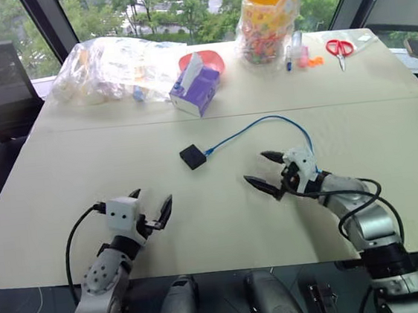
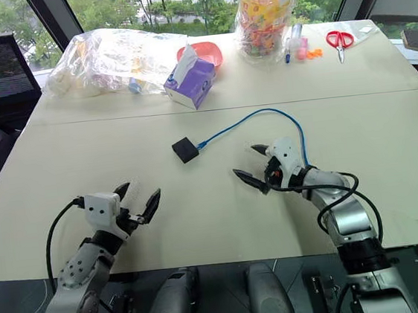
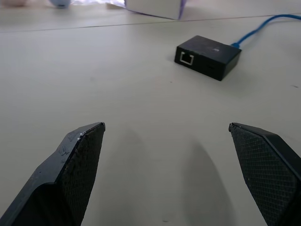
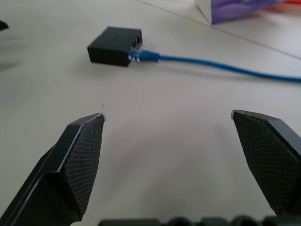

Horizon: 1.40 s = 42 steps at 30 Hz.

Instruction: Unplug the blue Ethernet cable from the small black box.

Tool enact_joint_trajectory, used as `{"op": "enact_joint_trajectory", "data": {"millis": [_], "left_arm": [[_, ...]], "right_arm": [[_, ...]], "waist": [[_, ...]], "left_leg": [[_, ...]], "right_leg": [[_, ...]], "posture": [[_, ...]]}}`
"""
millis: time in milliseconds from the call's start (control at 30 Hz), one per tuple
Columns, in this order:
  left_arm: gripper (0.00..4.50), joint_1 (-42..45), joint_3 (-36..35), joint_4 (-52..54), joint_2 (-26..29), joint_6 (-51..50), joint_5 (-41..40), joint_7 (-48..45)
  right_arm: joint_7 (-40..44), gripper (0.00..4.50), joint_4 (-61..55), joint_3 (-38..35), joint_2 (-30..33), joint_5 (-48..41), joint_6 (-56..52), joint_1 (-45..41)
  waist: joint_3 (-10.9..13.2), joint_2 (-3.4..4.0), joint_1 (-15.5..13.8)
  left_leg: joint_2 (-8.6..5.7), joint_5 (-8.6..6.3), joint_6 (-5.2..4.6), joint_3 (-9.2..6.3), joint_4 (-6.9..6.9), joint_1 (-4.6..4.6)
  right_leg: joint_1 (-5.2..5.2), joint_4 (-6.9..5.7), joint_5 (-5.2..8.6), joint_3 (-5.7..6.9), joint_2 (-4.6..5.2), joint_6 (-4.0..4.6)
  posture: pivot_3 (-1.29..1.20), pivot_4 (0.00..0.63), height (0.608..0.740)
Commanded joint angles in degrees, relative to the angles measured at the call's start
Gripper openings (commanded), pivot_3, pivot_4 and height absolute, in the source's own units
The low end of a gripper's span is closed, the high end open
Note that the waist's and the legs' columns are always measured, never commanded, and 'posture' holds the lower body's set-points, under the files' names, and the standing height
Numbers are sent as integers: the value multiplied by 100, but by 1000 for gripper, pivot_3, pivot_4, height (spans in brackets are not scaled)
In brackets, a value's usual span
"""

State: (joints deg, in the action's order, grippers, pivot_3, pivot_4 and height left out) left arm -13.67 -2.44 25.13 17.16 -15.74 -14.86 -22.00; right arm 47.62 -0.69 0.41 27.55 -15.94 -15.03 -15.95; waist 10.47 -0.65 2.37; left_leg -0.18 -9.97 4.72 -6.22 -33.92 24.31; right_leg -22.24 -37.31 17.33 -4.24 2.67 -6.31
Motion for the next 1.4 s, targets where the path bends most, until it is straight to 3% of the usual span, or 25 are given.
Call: {"op": "enact_joint_trajectory", "data": {"millis": [33, 167, 300, 500, 667, 933, 1300, 1400], "left_arm": [[4408, 202, -234, 218, 409, -306, -417, -460], [4408, 539, -514, 48, 770, -585, -706, -681], [4408, 777, -509, -55, 1021, -671, -756, -916], [4408, 920, -440, -106, 930, -633, -724, -906], [4408, 795, -495, -22, 822, -550, -672, -787], [4408, 145, -613, 438, 656, -433, -657, -509], [4408, -24, -642, 608, 579, -387, -623, -237], [4500, -46, -636, 643, 544, -374, -602, -180]], "right_arm": [[328, 4500, -39, 33, 178, -157, -153, -403], [792, 4500, 429, 286, 376, 21, -36, -1119], [1256, 4500, 1859, 728, 328, 372, -160, -2721], [2137, 4500, 4405, 1748, -257, 1430, 721, -4723], [2616, 4500, 6196, 2289, -659, 2216, 1583, -5666], [2020, 4500, 7527, 2387, -1383, 2973, 1996, -6352], [1215, 4500, 7885, 2217, -1836, 3473, 1591, -6461], [1091, 3687, 7919, 2197, -1875, 3568, 1462, -6428]], "waist": [[1, 0, 0], [2, 0, 2], [16, 12, 38], [18, 11, 28], [25, 12, 1], [30, 18, 92], [31, 20, 146], [31, 20, 160]], "left_leg": [[0, 0, 0, 0, 1, 0], [0, 0, 0, 0, -1, 0], [0, 1, -1, 6, -3, 0], [2, 1, -1, -2, 13, 0], [-2, 1, -1, -6, 15, 9], [0, 1, 0, -8, 16, 6], [-2, 3, 3, -9, 10, 6], [-1, 3, 3, -9, 10, 5]], "right_leg": [[-1, 0, 0, 0, 0, 0], [0, 0, 0, 1, 0, 1], [-4, -2, -6, -2, 1, 2], [-12, -4, -16, 7, -2, -18], [-17, -5, -18, 13, 2, -23], [-36, -36, -18, 12, -2, -22], [-42, -59, -15, 12, -2, -17], [-44, -64, -16, 12, -3, -19]], "posture": [[0, 150, 740], [0, 150, 740], [0, 150, 740], [0, 150, 740], [0, 150, 740], [0, 150, 740], [0, 150, 740], [0, 150, 740]]}}
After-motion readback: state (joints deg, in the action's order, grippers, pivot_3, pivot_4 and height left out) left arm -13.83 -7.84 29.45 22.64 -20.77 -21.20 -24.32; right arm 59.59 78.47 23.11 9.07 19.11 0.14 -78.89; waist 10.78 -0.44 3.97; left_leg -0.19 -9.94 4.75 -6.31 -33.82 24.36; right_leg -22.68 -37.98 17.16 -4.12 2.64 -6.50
